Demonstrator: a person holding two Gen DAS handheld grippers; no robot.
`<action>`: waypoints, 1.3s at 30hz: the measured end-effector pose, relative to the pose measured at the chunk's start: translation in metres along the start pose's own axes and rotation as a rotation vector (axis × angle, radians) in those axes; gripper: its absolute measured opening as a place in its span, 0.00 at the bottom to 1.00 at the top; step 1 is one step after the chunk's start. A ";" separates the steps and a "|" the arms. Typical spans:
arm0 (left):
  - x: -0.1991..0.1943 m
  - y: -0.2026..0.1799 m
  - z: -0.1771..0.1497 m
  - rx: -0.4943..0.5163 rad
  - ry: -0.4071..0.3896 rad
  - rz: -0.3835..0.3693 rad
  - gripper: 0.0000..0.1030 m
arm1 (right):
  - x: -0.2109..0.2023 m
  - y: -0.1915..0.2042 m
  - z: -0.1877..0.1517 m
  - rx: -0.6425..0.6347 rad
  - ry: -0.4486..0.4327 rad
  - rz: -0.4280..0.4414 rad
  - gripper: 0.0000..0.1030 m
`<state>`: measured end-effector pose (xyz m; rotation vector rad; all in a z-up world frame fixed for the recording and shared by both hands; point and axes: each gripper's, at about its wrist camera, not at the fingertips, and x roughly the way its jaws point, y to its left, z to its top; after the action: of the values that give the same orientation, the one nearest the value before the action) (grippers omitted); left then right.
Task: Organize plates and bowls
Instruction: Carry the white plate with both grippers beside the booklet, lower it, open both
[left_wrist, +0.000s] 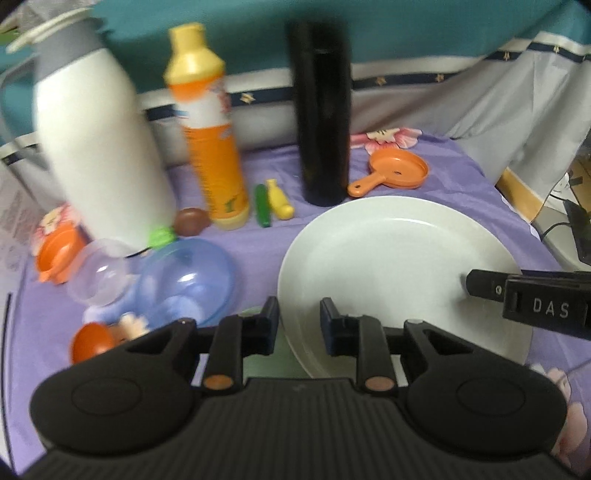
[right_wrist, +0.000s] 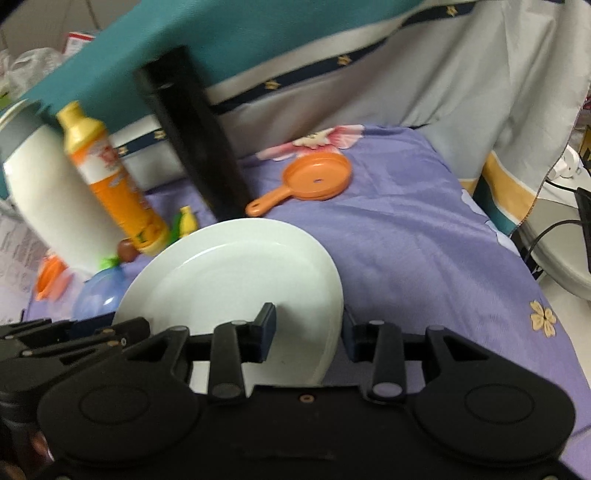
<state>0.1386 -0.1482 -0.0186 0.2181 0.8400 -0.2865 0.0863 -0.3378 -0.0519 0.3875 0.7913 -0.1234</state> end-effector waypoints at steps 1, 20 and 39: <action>-0.008 0.006 -0.004 -0.006 -0.005 0.005 0.23 | -0.006 0.005 -0.003 -0.004 0.000 0.009 0.36; -0.133 0.163 -0.140 -0.199 -0.011 0.163 0.23 | -0.098 0.176 -0.100 -0.246 0.074 0.207 0.36; -0.127 0.254 -0.252 -0.269 0.082 0.200 0.23 | -0.091 0.311 -0.210 -0.529 0.239 0.183 0.36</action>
<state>-0.0331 0.1866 -0.0663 0.0617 0.9205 0.0238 -0.0397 0.0260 -0.0294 -0.0311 0.9833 0.3054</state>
